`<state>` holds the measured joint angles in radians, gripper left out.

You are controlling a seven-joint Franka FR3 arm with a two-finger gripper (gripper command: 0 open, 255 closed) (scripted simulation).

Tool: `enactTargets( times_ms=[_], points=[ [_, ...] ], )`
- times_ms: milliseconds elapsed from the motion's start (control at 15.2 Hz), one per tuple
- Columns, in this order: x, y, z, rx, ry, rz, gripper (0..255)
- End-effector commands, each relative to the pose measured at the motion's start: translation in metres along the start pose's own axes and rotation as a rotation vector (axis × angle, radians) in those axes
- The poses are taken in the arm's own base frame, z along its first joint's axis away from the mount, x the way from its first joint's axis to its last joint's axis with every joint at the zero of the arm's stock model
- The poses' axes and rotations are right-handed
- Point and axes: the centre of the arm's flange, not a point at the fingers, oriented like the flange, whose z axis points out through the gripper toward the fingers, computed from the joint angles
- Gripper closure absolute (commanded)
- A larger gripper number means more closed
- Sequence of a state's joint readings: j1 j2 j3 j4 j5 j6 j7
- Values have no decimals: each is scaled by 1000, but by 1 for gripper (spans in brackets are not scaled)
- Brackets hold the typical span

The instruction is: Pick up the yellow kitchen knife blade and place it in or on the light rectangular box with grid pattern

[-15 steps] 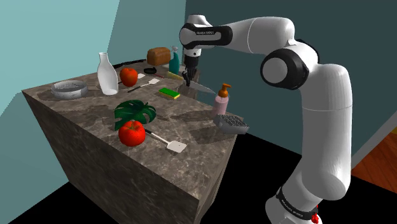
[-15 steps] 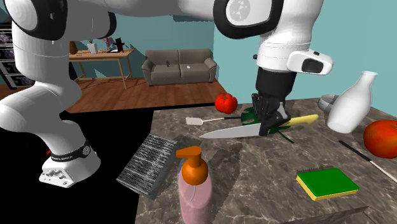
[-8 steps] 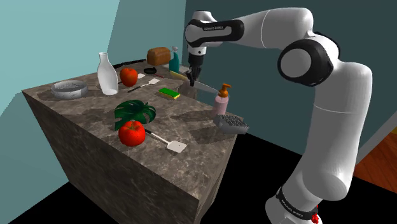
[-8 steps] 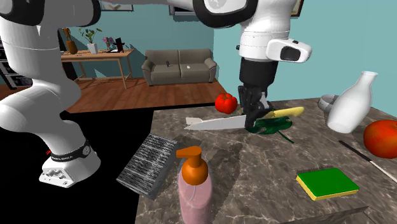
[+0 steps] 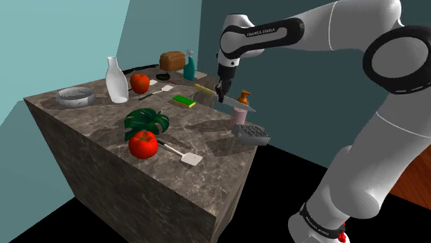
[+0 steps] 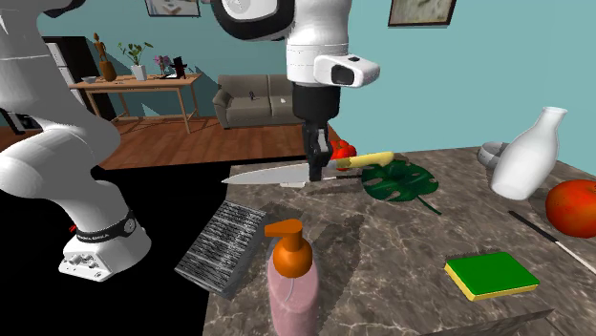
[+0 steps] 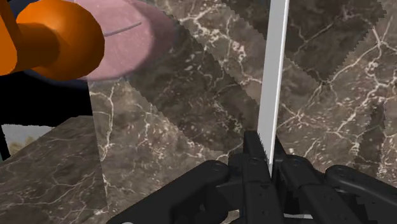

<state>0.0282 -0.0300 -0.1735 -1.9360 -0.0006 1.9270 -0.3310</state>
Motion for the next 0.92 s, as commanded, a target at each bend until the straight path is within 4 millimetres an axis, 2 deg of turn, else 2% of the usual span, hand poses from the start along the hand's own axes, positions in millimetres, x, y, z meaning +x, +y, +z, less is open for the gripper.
enactTargets(
  times_ms=[0, 528, 858],
  points=[
    [-23, -12, -1, 0, 0, 0, 255],
    [-119, -60, -4, 0, 0, 0, 255],
    [-119, -60, 23, 0, 0, 0, 255]
  ],
)
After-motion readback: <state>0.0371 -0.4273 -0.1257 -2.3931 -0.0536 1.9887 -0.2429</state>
